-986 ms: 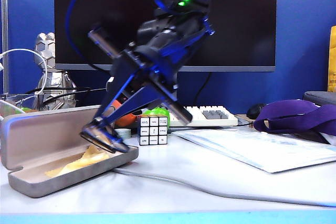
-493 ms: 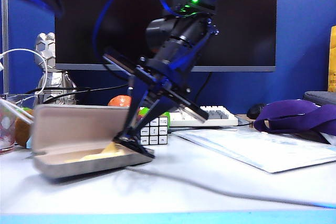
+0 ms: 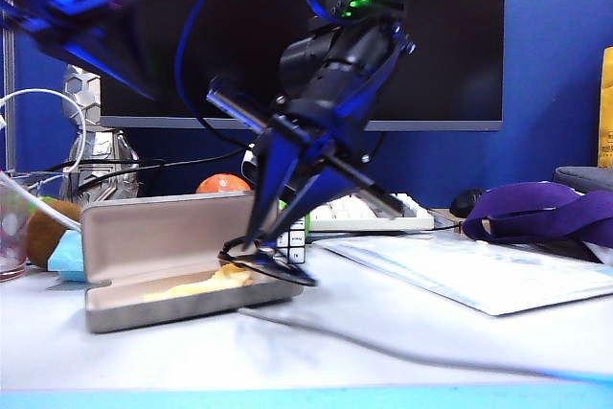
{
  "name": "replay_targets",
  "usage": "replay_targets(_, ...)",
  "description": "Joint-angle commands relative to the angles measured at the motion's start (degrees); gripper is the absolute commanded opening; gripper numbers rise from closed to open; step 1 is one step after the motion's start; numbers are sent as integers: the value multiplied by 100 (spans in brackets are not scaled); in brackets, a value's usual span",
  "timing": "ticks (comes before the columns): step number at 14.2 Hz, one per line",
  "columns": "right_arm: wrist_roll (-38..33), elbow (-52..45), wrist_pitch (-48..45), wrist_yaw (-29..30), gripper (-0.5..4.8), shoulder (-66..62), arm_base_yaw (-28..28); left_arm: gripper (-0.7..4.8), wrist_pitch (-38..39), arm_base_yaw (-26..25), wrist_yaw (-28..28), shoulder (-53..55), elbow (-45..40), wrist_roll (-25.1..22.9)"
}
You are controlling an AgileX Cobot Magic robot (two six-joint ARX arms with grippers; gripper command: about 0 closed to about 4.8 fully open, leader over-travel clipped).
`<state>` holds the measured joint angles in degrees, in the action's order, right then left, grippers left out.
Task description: Pick up the glasses, fold the temples of the glasses, place the glasses into the glasses case, and finally close the glasses case.
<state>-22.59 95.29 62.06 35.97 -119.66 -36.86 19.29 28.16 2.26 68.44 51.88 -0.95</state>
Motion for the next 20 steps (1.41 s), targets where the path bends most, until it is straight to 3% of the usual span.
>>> replay_targets(1, 374, 11, 420, -195, -1, 203, 59, -5, -514, -2, 144, 310, 13, -173)
replay_targets(5, 378, 9, 317, -592, 0, 317, 175, -6, -710, -2, 210, 820, 13, -243)
replay_targets(7, 356, 9, 94, -793, -1, 317, 210, -6, -728, -2, 461, 1060, 13, -595)
replay_targets(11, 372, 7, -417, -907, -1, 280, 326, -6, -745, -2, 852, 1235, 11, -619)
replay_targets(16, 1333, 7, -728, -964, -1, 280, 345, -6, -734, -2, 1071, 1235, 11, -621)
replay_targets(20, 1405, 7, -1180, -1161, -1, 280, 348, -6, -684, -2, 1329, 1235, 11, -632)
